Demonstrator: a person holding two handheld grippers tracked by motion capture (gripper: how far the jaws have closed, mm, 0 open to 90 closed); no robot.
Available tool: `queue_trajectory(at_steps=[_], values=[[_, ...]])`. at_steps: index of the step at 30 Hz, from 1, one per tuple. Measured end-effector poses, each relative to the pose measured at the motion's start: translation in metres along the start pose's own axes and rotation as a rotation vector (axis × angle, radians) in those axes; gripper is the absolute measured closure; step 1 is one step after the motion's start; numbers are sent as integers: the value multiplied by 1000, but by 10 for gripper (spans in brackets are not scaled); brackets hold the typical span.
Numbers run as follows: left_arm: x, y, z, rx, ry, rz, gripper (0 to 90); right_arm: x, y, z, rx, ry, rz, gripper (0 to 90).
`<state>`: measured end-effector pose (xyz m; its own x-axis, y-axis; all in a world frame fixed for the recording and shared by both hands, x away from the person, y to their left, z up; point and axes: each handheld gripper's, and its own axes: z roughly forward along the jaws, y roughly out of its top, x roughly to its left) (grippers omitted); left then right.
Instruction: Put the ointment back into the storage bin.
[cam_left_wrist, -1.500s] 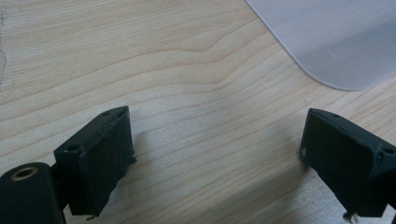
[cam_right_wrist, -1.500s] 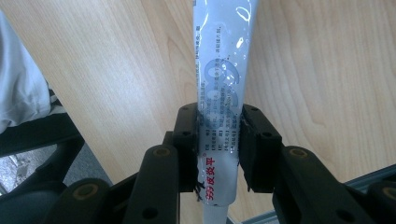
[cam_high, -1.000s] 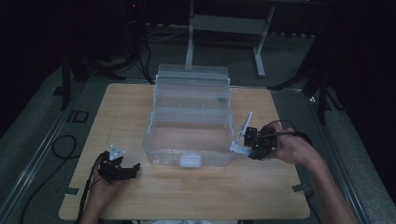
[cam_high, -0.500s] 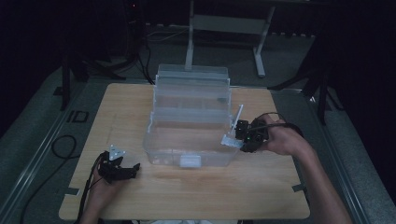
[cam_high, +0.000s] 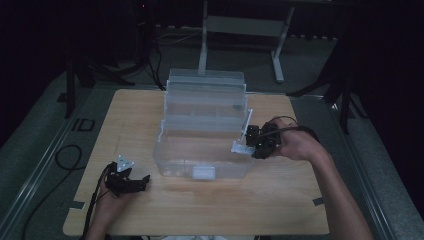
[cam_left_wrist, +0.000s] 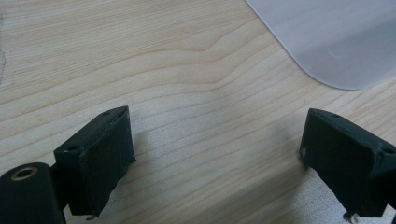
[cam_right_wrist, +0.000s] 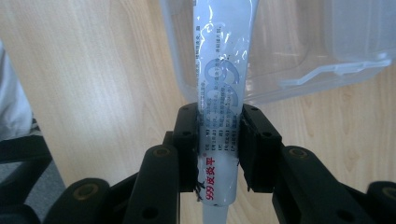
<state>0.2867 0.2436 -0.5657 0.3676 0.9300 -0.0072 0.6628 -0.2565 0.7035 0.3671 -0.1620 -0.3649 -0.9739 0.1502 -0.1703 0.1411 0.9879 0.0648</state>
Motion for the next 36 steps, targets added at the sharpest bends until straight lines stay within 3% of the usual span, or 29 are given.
queue_trajectory(at_steps=[18,36], values=[[0,0,0,0,1,0,100,-4,16,2,-15,-10,-28,700],[0,0,0,0,1,-1,100,-4,34,13,-23,2,-89,699]])
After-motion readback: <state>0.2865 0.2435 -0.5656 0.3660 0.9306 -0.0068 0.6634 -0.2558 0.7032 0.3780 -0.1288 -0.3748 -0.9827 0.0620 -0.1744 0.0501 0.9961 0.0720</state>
